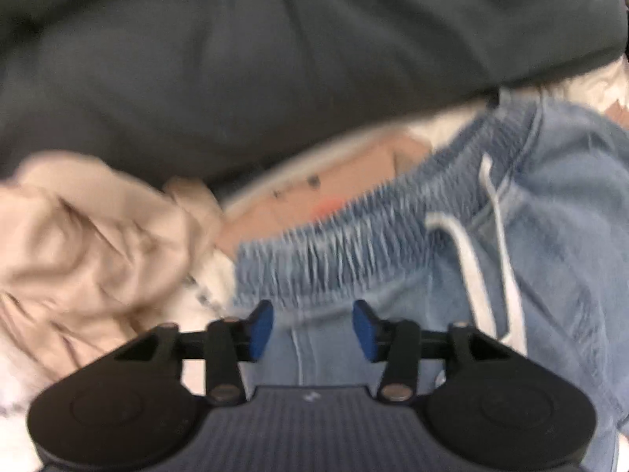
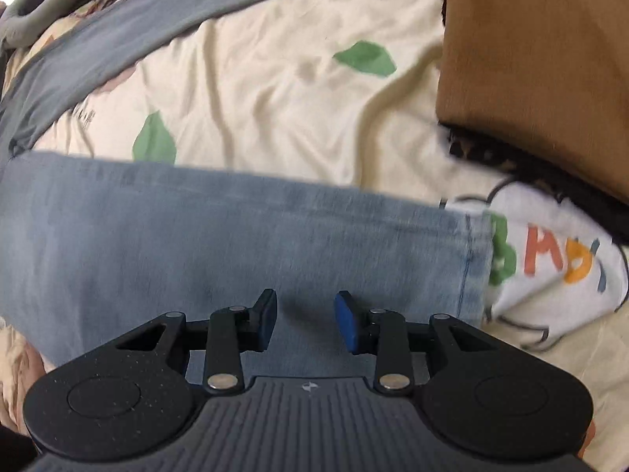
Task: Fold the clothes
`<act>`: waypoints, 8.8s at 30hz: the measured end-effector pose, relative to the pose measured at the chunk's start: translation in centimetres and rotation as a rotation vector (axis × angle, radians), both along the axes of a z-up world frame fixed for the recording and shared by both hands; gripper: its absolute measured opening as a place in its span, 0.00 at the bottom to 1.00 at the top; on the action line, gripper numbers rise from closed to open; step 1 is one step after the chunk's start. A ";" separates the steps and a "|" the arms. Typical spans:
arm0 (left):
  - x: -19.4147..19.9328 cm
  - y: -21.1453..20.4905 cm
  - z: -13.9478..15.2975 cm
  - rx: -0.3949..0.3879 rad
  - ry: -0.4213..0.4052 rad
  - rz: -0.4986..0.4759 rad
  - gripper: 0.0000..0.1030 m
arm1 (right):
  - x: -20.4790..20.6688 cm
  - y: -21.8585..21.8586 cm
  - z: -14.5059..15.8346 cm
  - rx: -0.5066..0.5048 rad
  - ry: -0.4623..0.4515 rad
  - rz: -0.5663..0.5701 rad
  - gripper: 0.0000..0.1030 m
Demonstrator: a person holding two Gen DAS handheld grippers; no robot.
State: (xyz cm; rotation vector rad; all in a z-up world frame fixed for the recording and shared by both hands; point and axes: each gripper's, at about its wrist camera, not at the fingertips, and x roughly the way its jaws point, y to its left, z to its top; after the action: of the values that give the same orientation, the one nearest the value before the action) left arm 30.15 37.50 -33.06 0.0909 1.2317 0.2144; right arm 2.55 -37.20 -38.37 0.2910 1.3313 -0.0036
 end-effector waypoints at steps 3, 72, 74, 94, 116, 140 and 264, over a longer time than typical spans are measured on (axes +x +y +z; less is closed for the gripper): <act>1.5 -0.8 2.0 0.006 -0.030 -0.002 0.49 | 1.3 -0.6 0.3 -0.006 -0.034 -0.019 0.39; 8.8 -25.6 -6.4 -0.329 0.051 0.017 0.61 | 31.7 8.8 -1.9 -0.148 -0.281 0.359 0.52; 9.5 -24.6 -6.3 -0.320 0.036 0.032 0.60 | 31.7 8.8 -1.9 -0.148 -0.281 0.359 0.52; 16.7 -20.2 -5.0 -0.390 0.097 -0.148 0.50 | 31.3 8.5 -2.4 -0.142 -0.292 0.358 0.52; 16.1 -17.6 -6.7 -0.283 0.090 -0.159 0.40 | 31.2 8.9 -2.5 -0.154 -0.287 0.348 0.52; 11.4 -19.4 -5.6 -0.201 0.097 -0.290 0.39 | 31.6 8.8 -2.3 -0.159 -0.260 0.337 0.52; -23.0 2.5 7.5 -0.294 0.096 -0.166 0.58 | -17.9 -7.4 -2.9 0.271 -0.063 -0.293 0.51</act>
State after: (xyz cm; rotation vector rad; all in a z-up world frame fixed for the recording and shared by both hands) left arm 7.12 39.96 -25.57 -0.0520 1.3320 -0.1172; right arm -15.31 -44.62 -41.23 0.7090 1.2165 -0.0606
